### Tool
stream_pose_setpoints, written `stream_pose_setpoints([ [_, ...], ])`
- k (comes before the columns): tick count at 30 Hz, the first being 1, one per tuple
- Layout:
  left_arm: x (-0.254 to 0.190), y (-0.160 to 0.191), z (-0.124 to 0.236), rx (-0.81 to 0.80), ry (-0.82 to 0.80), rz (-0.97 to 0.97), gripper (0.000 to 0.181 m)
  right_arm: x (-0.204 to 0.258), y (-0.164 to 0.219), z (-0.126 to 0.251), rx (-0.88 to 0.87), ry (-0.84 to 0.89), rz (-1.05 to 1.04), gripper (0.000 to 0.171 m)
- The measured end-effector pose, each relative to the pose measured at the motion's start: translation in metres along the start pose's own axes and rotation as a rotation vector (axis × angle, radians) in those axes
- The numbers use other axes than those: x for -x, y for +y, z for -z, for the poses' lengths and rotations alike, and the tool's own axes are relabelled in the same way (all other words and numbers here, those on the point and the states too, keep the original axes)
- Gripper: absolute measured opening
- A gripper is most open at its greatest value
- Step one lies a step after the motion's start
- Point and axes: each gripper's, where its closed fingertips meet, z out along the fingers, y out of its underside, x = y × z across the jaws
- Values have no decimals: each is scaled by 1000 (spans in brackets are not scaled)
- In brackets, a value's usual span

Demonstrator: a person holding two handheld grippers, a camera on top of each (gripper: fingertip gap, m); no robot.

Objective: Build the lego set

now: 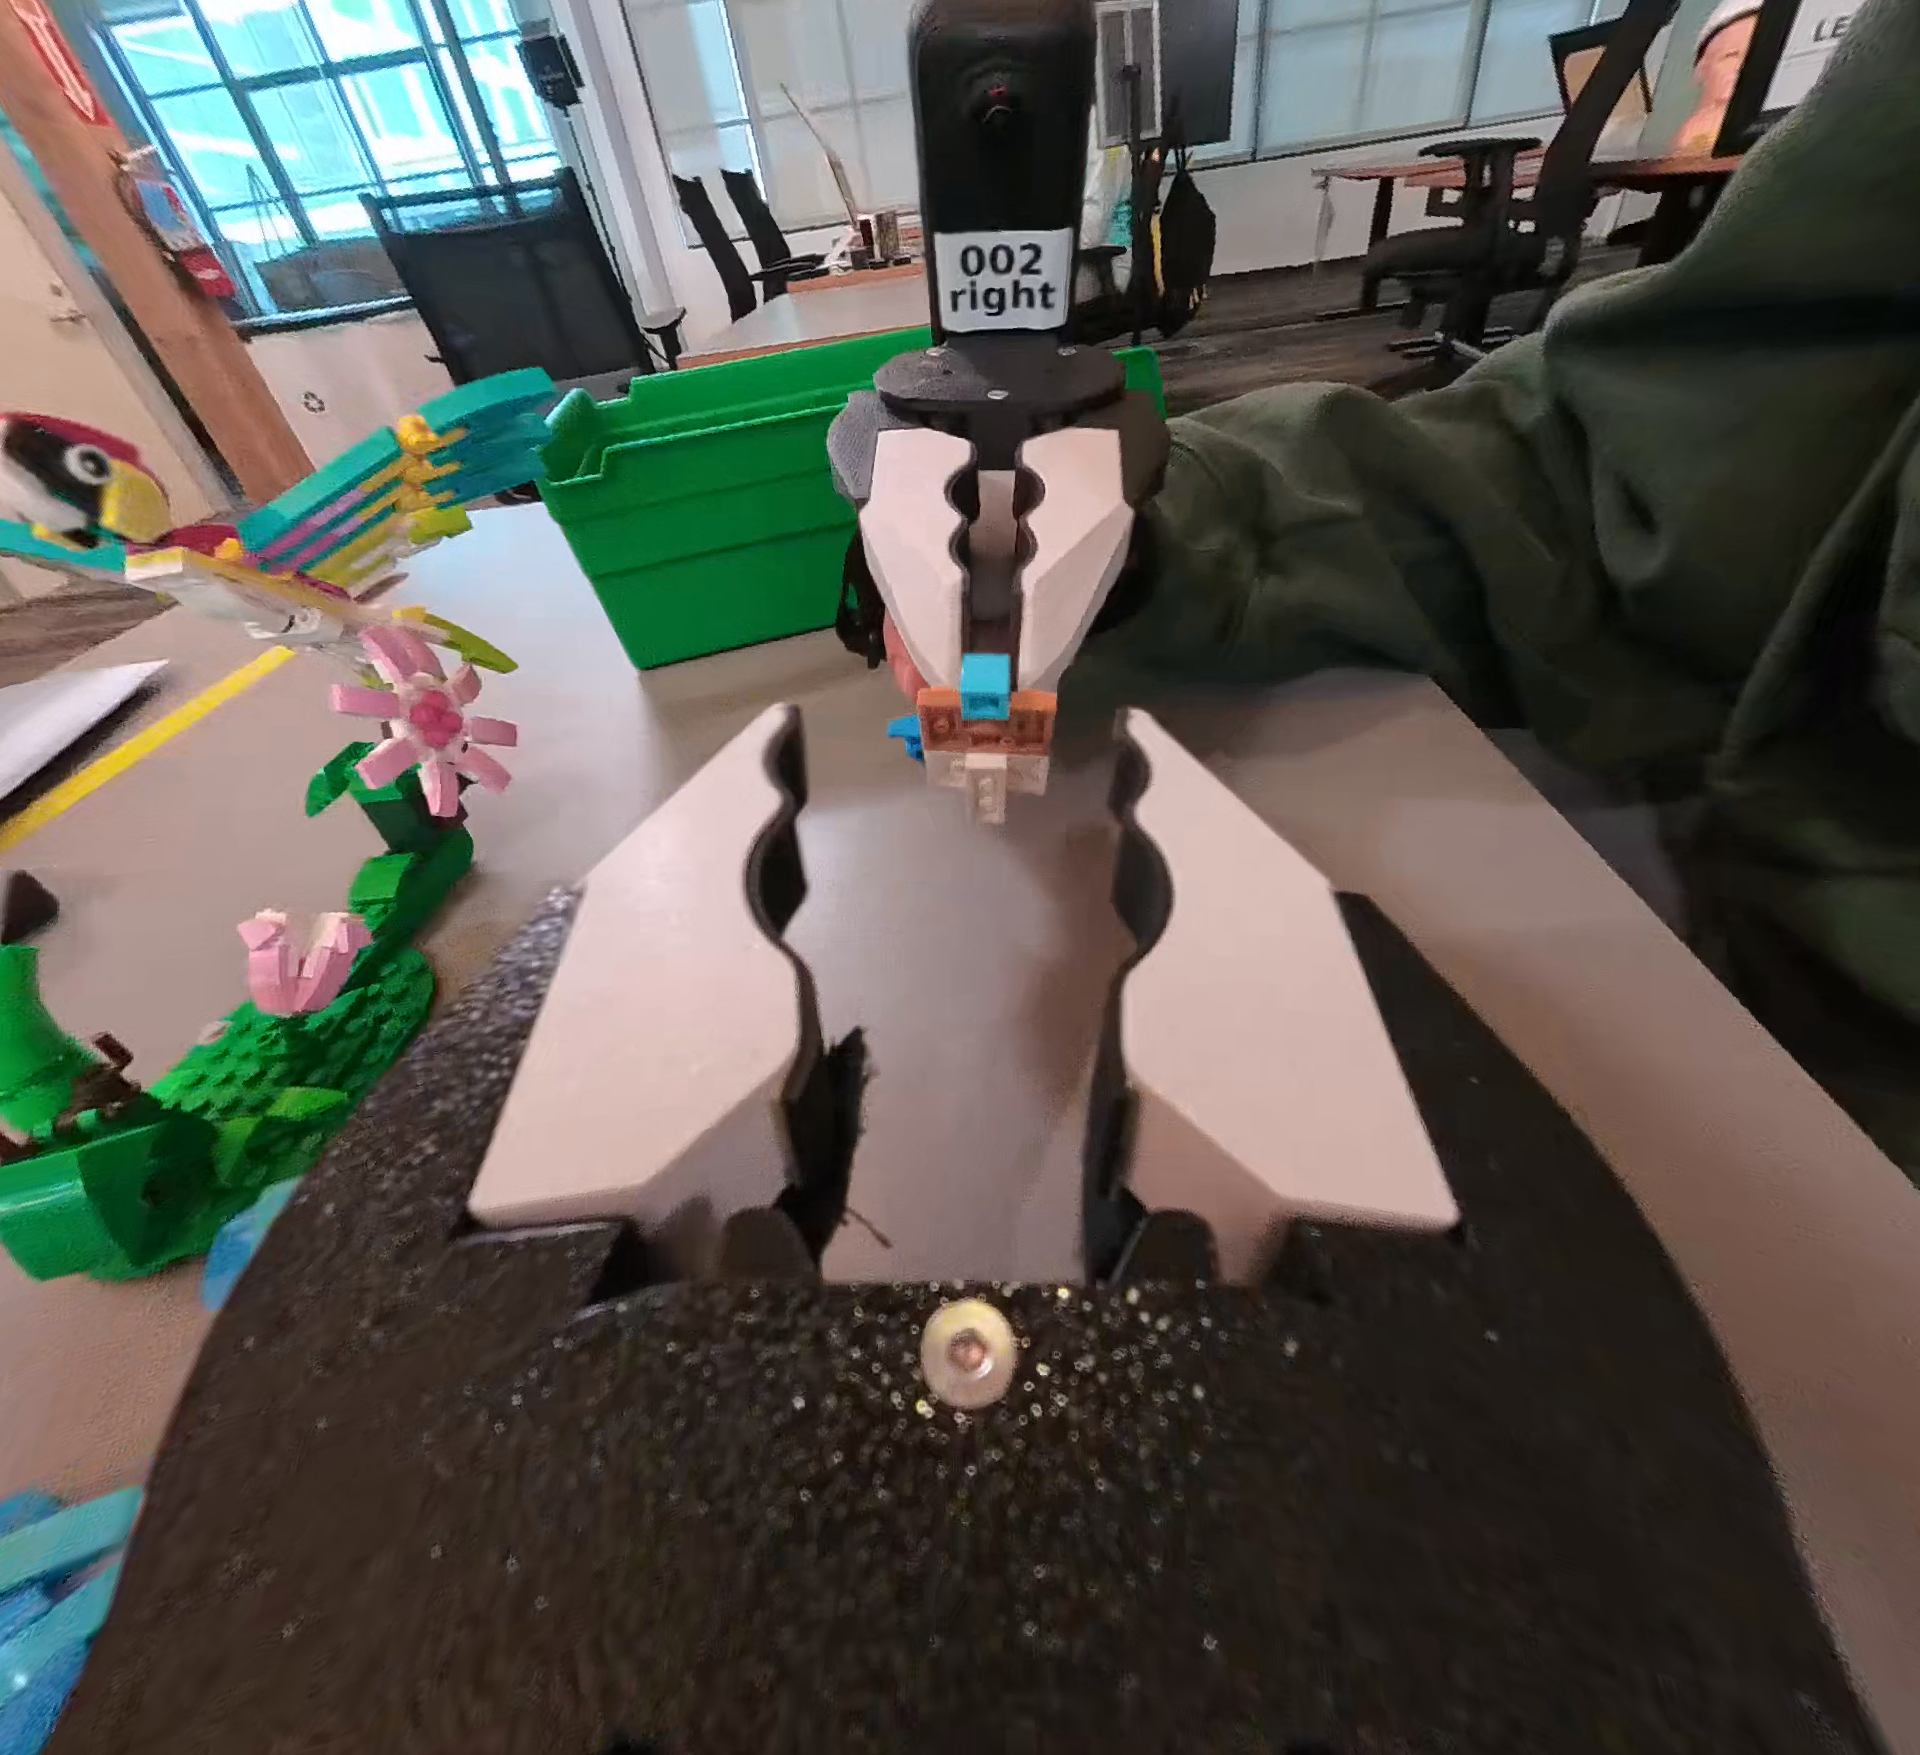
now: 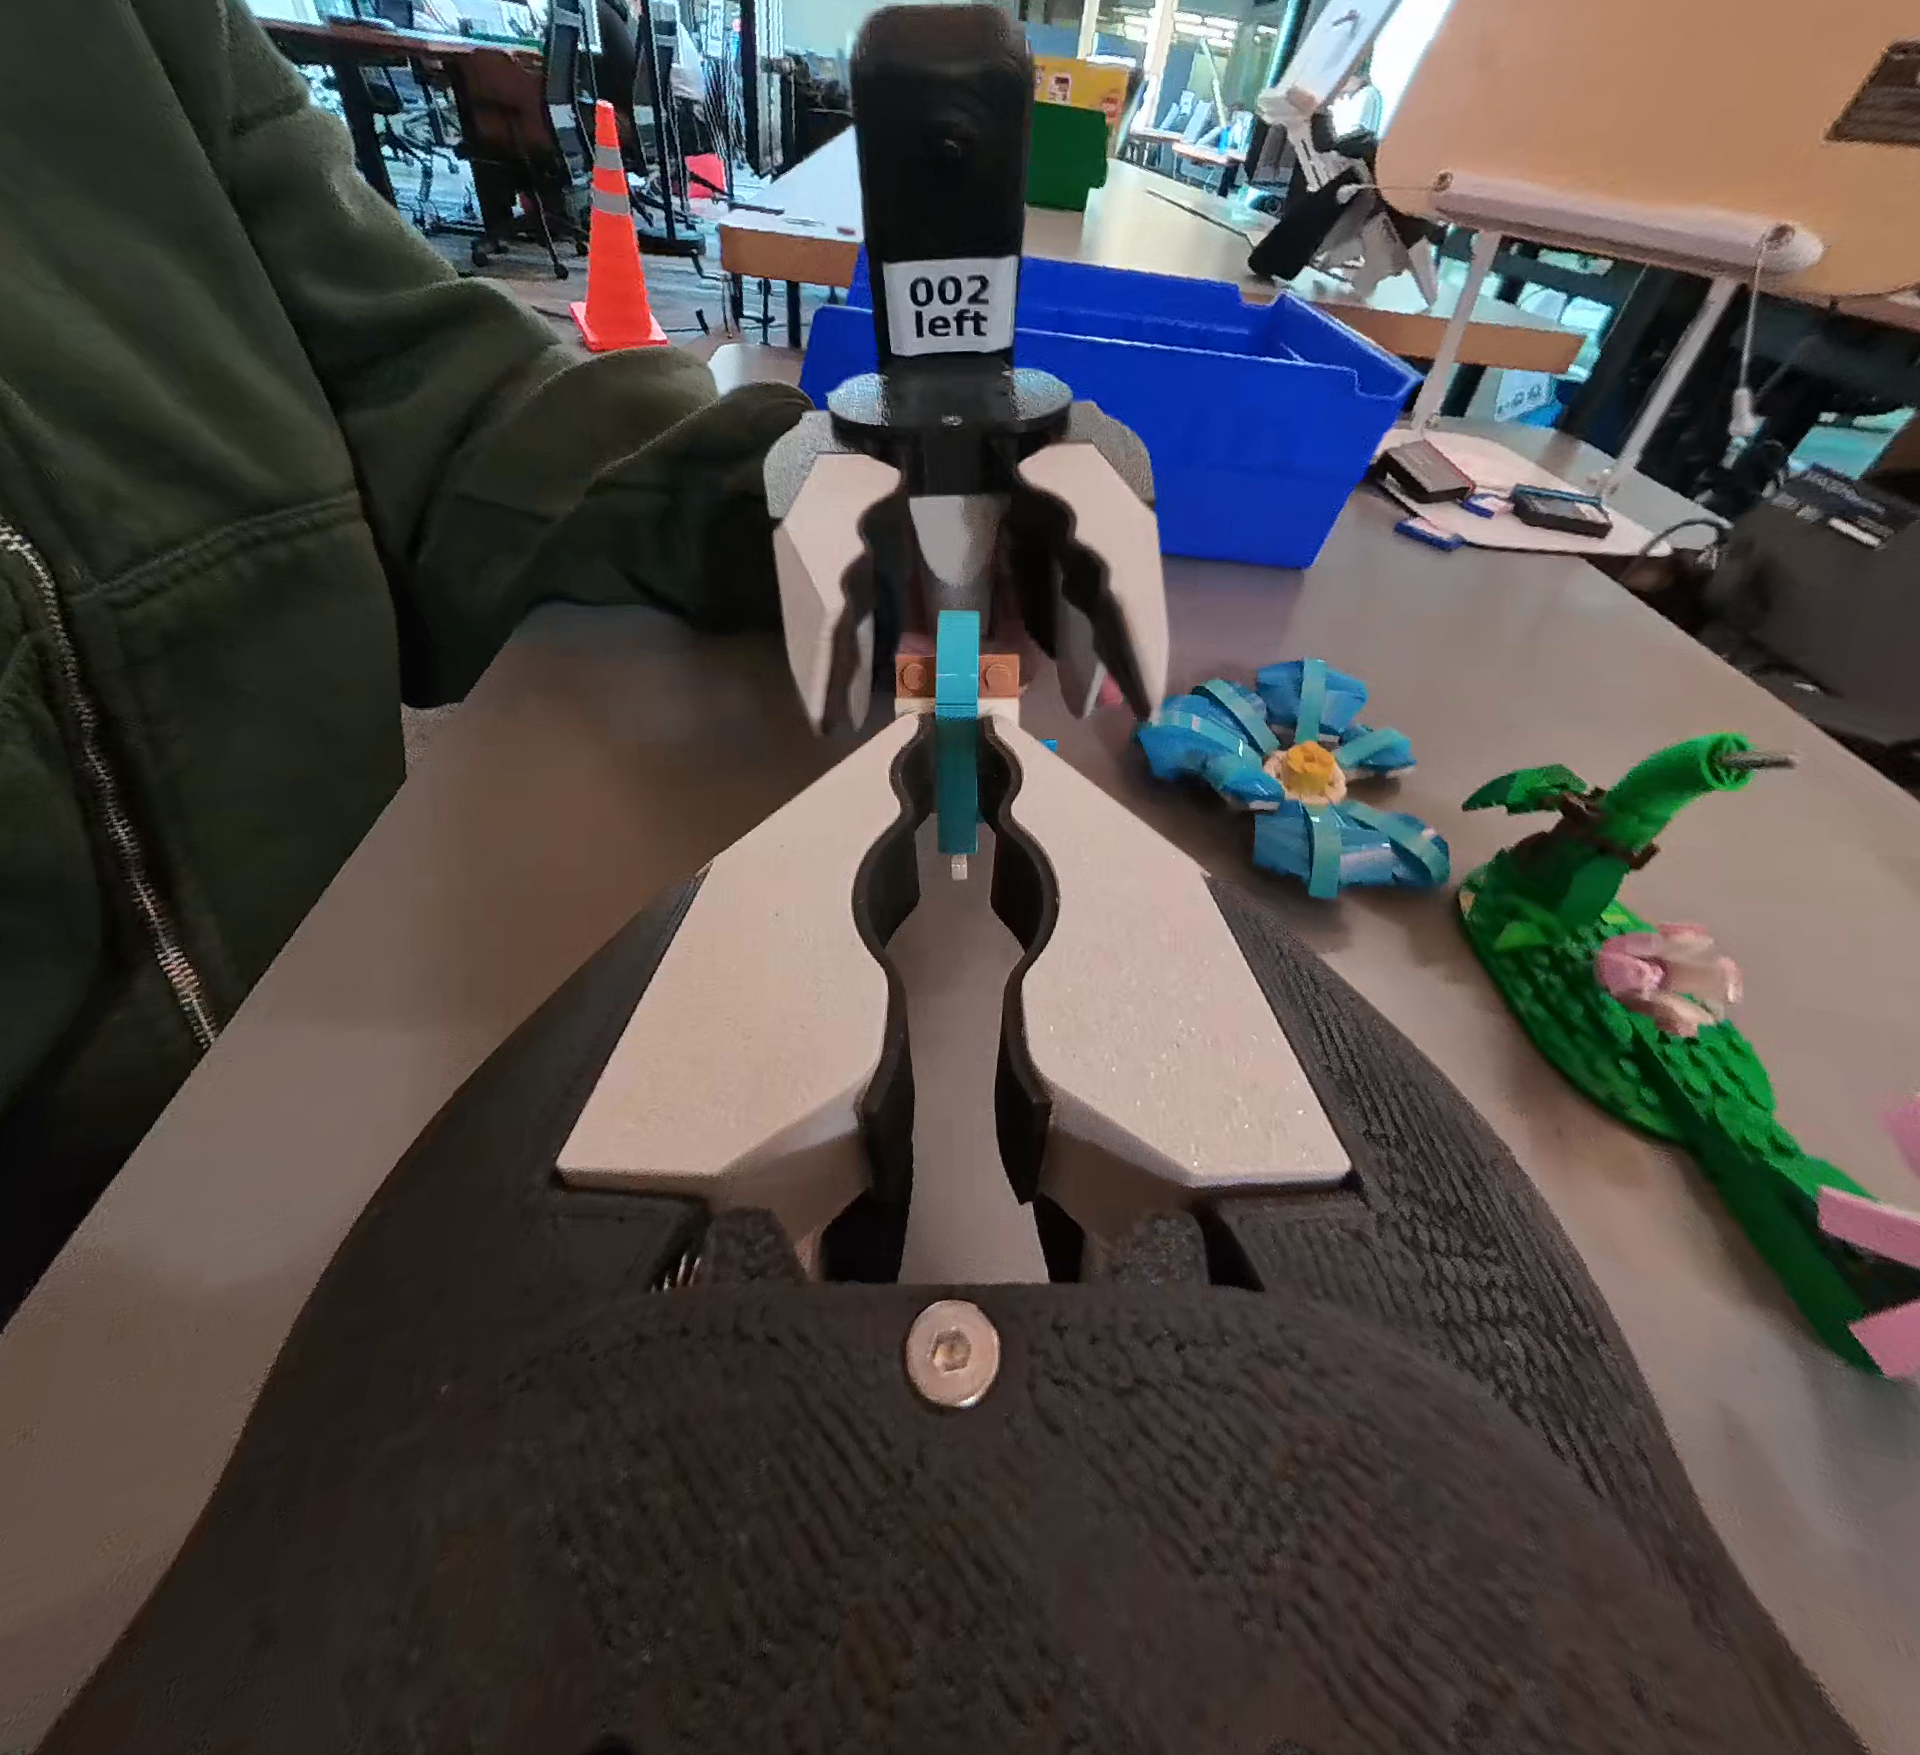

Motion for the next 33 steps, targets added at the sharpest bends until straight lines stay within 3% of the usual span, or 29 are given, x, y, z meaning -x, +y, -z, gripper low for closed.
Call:
stream_pose_setpoints([
  [2,0,-2,0,-15,-14,-32,34,3,-1,-5,3,0,21,5],
  [5,-5,-3,0,-20,8,-40,22,2,-2,-7,-10,15,30,5],
  [16,-3,25,7,175,29,-73,22,3,21,-17,108,61,84,5],
  [25,-15,38,12,264,74,-99,22,14,31,-21,183,-24,82,5],
  [27,1,56,30,377,2,-137,22,0,35,2,230,47,77,0],
  [29,13,36,51,239,-46,-17,22,-18,18,30,87,121,12,0],
  [33,15,34,43,226,-56,-53,22,-5,34,0,180,42,6,0],
])
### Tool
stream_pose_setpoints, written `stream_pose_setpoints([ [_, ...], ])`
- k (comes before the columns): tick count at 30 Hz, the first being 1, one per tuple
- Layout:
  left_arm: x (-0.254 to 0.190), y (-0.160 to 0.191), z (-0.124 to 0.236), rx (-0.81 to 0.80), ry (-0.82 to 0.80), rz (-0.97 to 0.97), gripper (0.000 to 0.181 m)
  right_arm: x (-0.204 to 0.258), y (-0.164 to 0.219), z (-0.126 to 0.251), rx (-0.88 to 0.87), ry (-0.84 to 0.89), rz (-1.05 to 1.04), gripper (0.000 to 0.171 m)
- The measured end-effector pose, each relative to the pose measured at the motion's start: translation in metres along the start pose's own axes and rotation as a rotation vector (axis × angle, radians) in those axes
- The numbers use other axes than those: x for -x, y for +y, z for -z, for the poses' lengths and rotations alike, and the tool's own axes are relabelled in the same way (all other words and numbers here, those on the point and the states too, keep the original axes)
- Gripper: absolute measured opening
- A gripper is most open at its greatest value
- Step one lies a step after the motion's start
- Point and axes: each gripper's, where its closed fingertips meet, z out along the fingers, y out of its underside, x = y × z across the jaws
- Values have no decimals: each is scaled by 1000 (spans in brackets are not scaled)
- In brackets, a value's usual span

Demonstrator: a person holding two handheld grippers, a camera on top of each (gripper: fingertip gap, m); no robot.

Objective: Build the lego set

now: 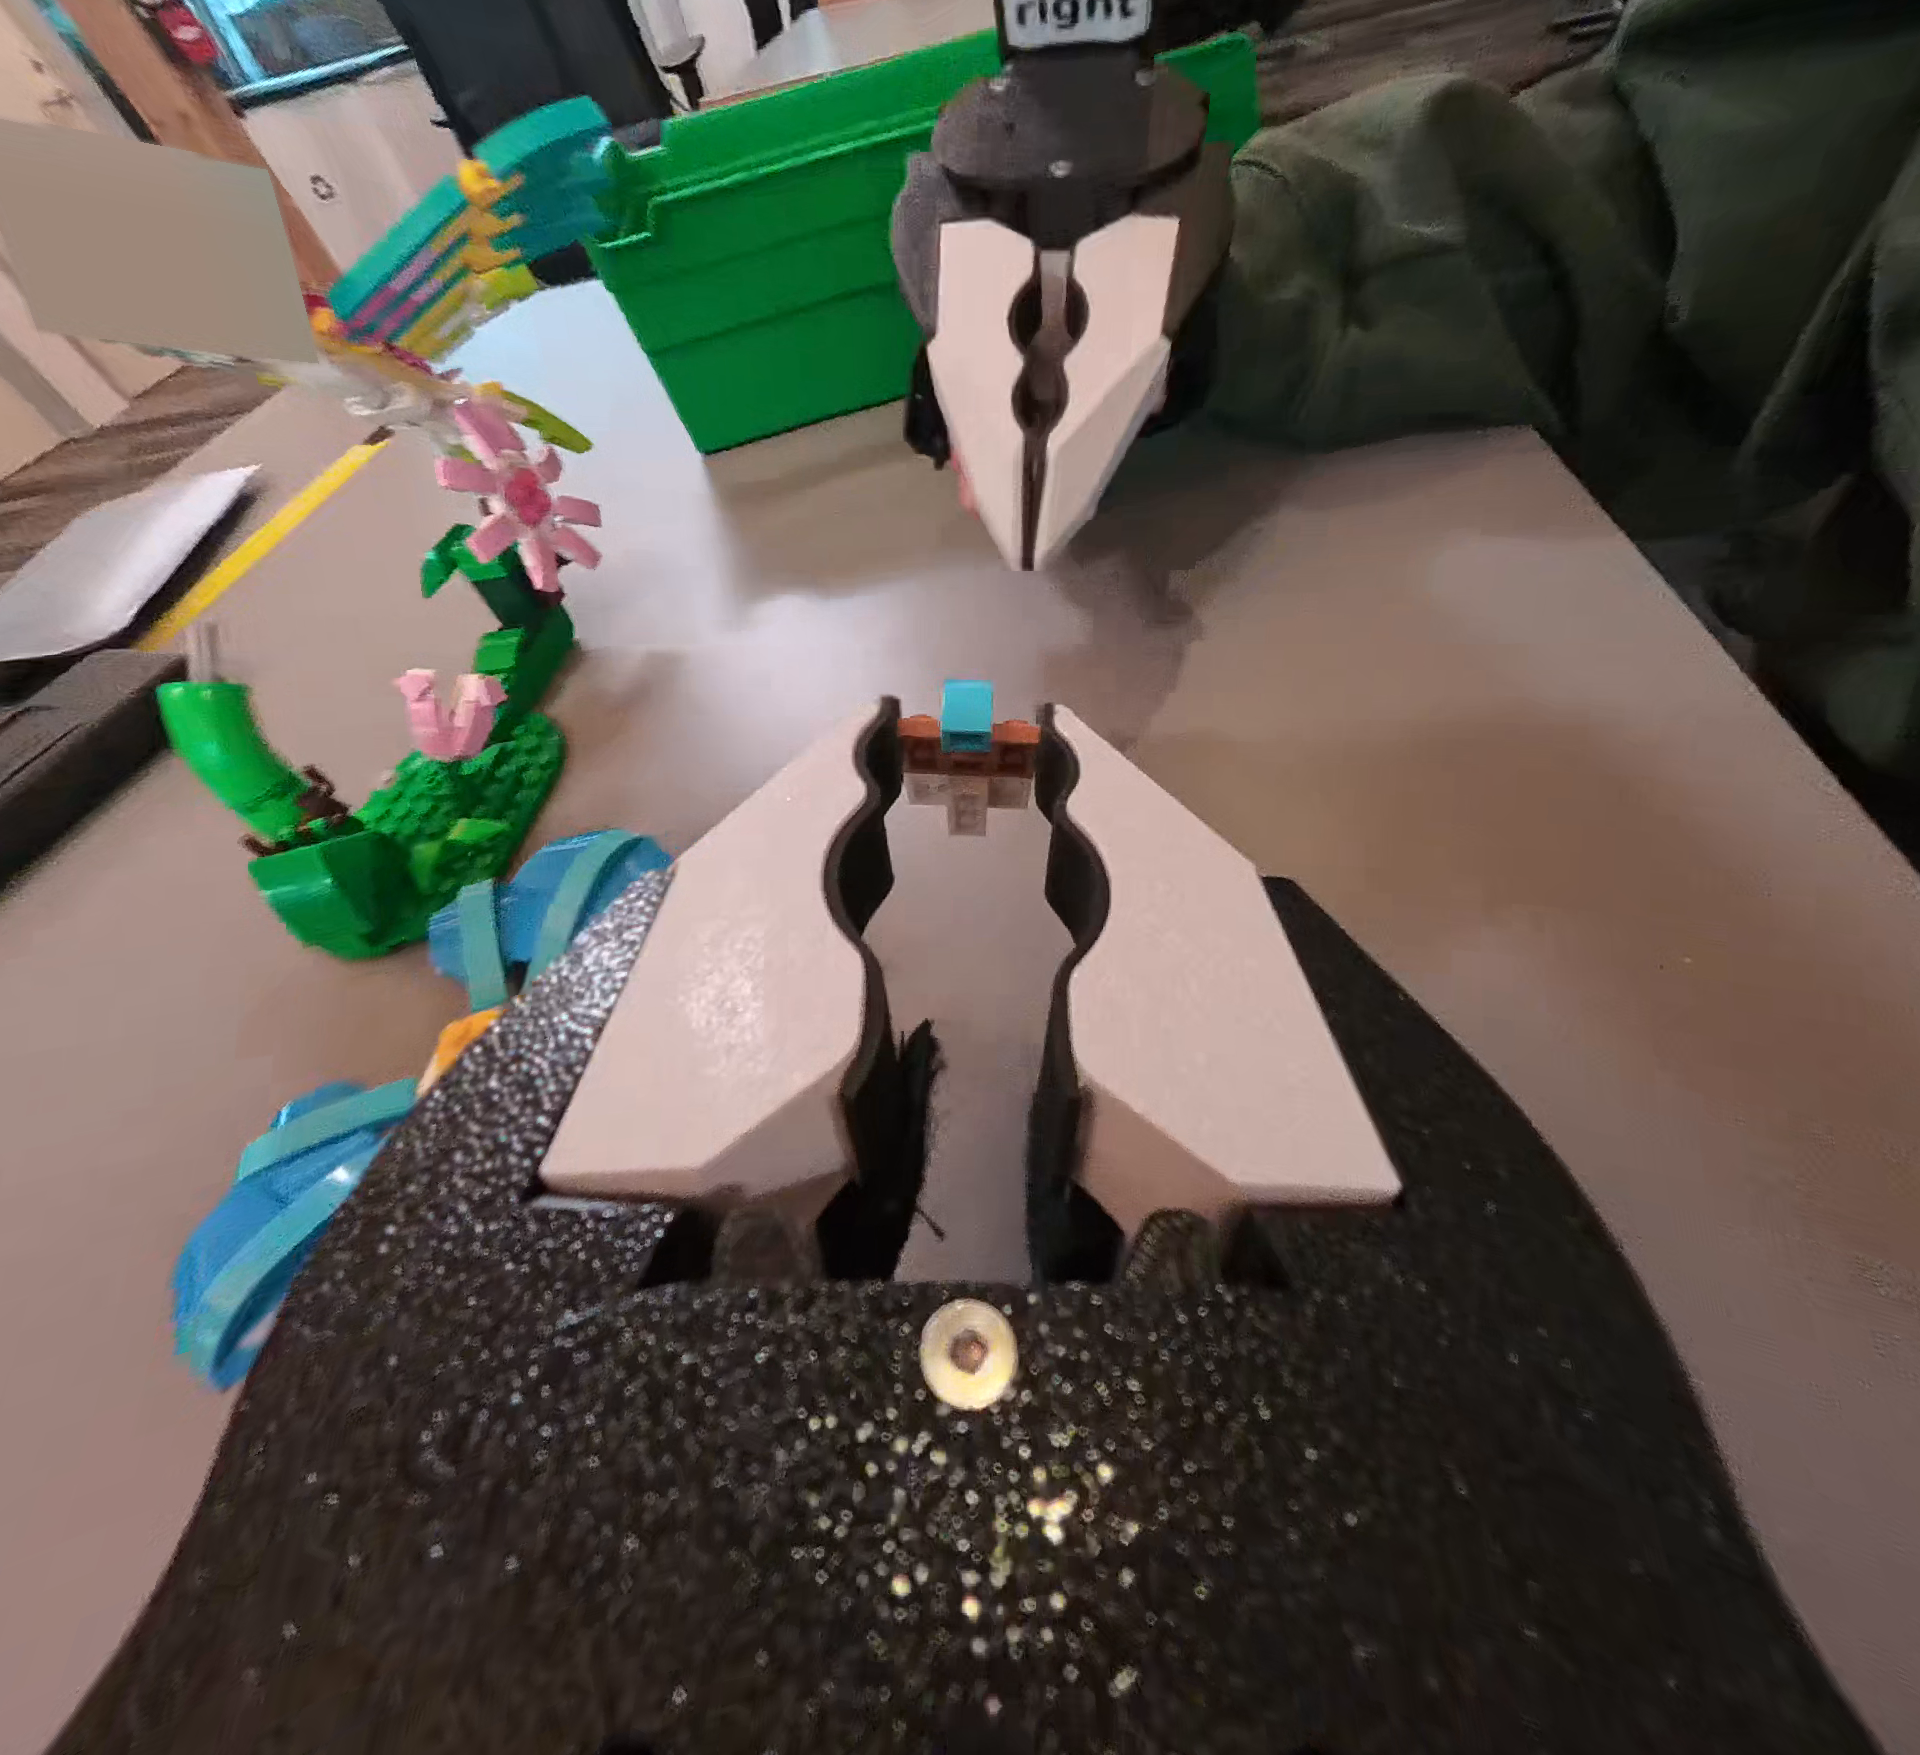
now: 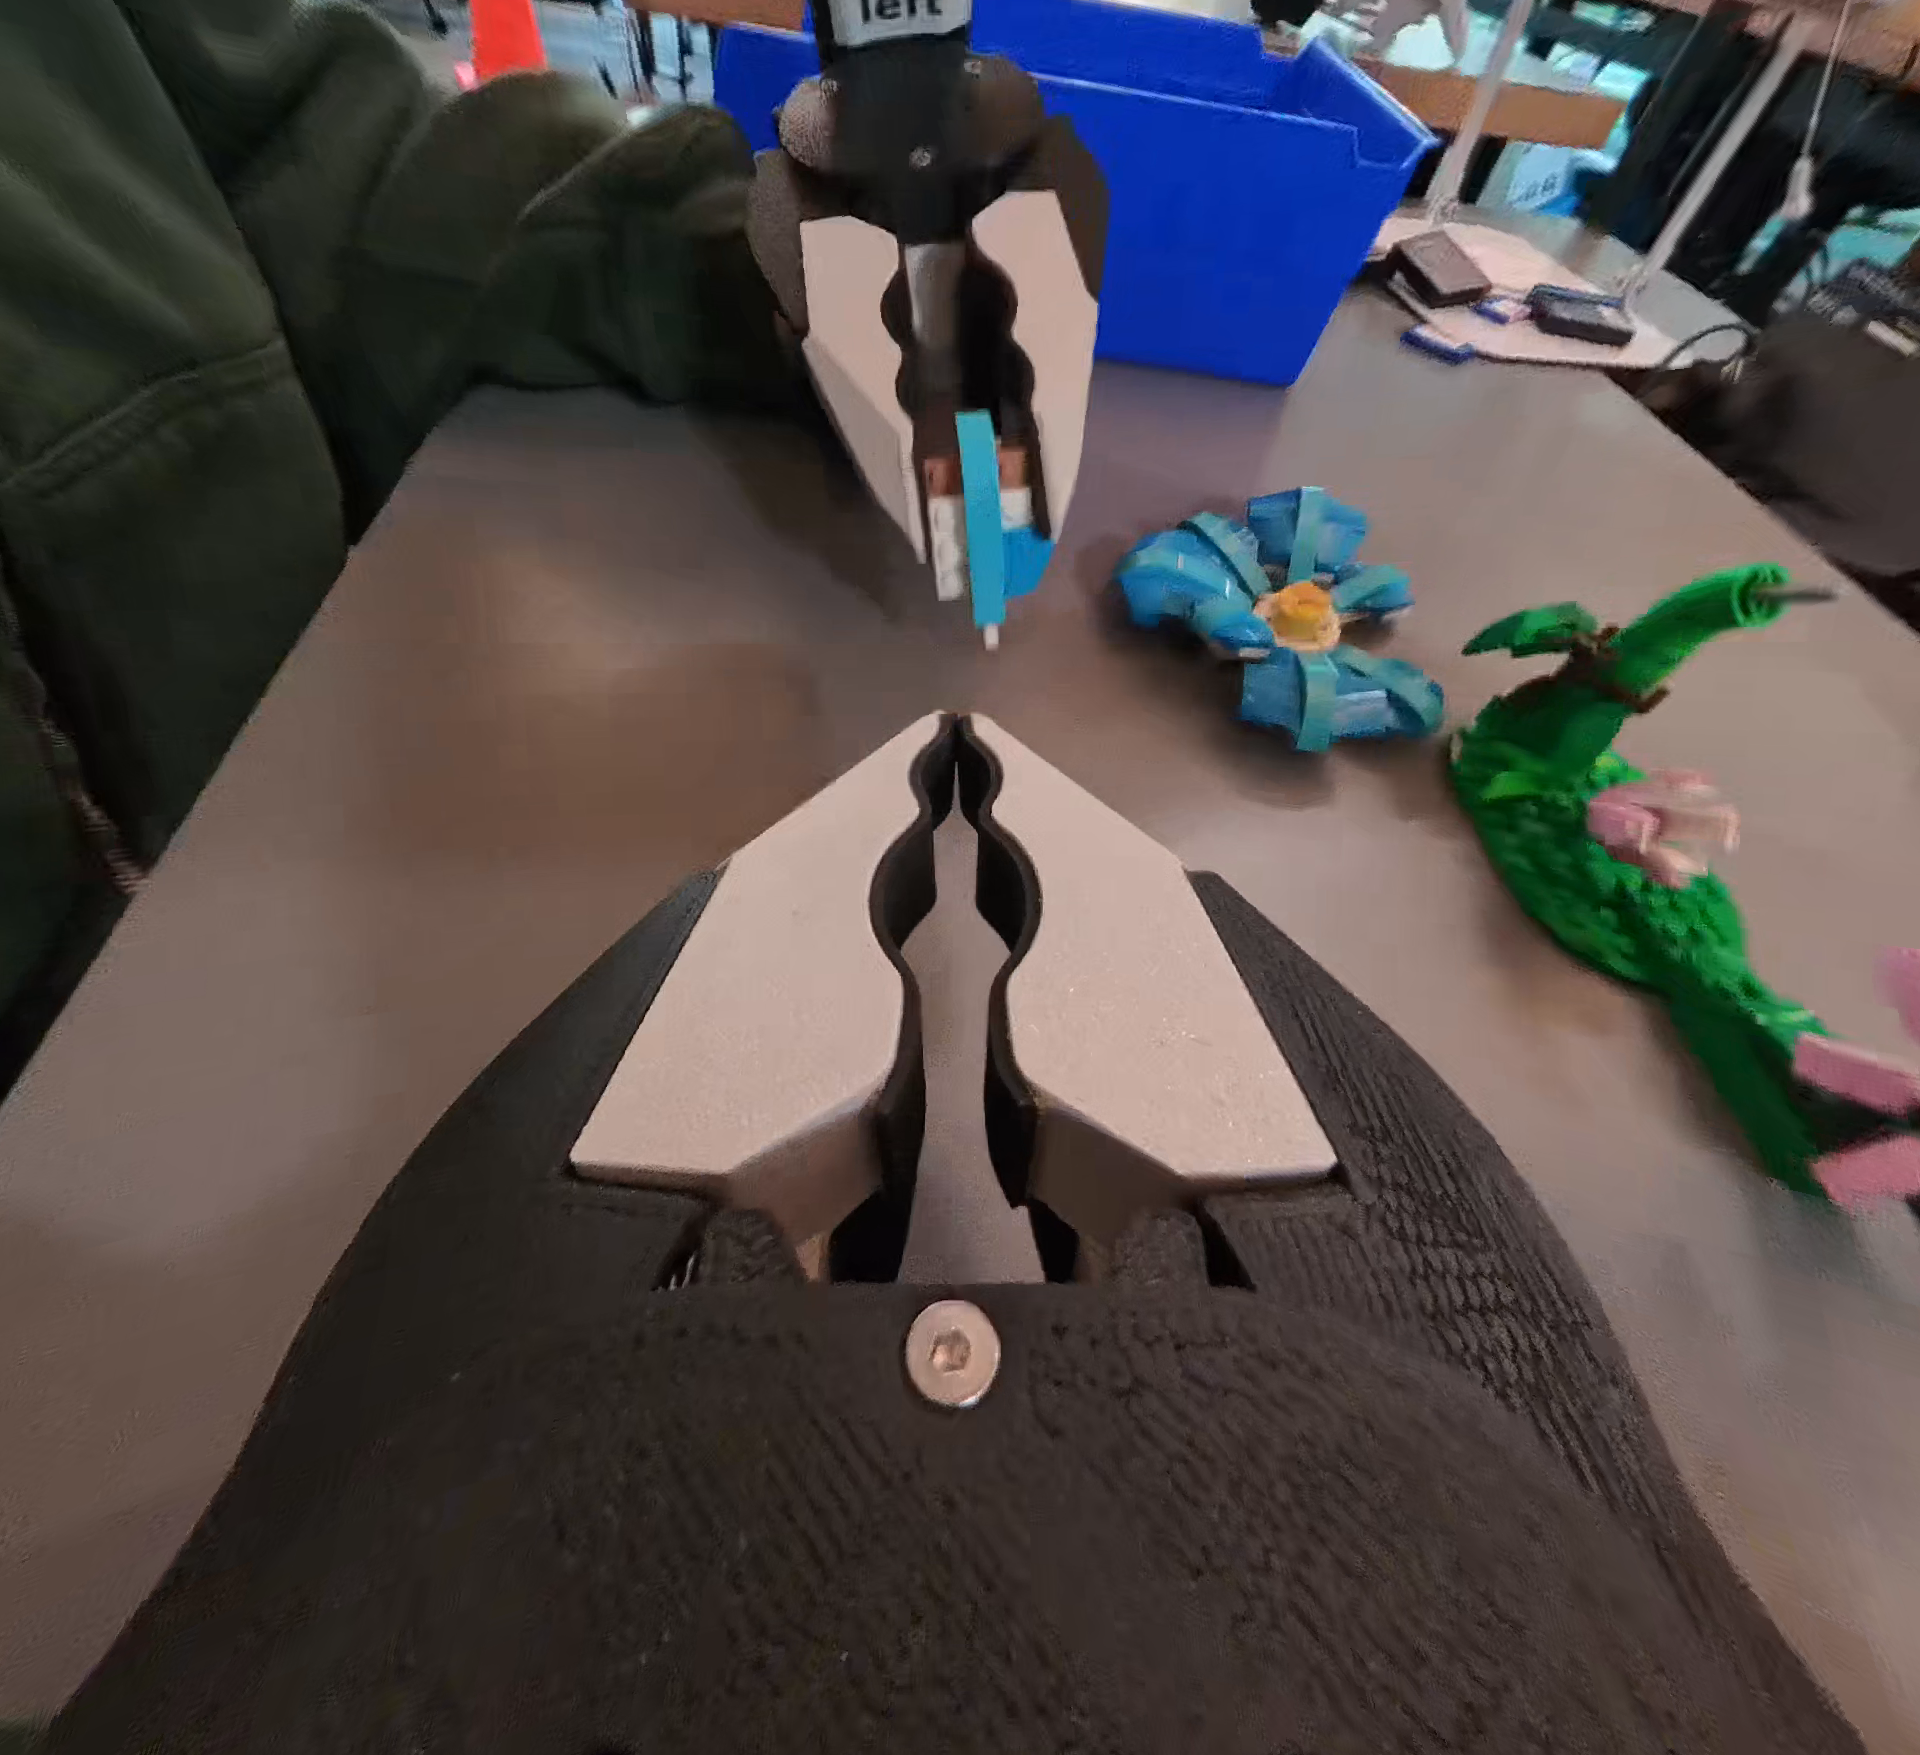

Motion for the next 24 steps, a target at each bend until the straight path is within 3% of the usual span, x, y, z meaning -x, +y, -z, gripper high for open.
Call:
stream_pose_setpoints([
  [5,-11,-6,-12,-21,32,-52,22,5,-13,-21,-43,21,22,23],
  [9,-19,-5,-18,-6,58,-70,22,9,-18,-23,-68,12,26,11],
  [24,-31,12,-29,172,63,-153,22,22,-9,-37,33,3,124,6],
])
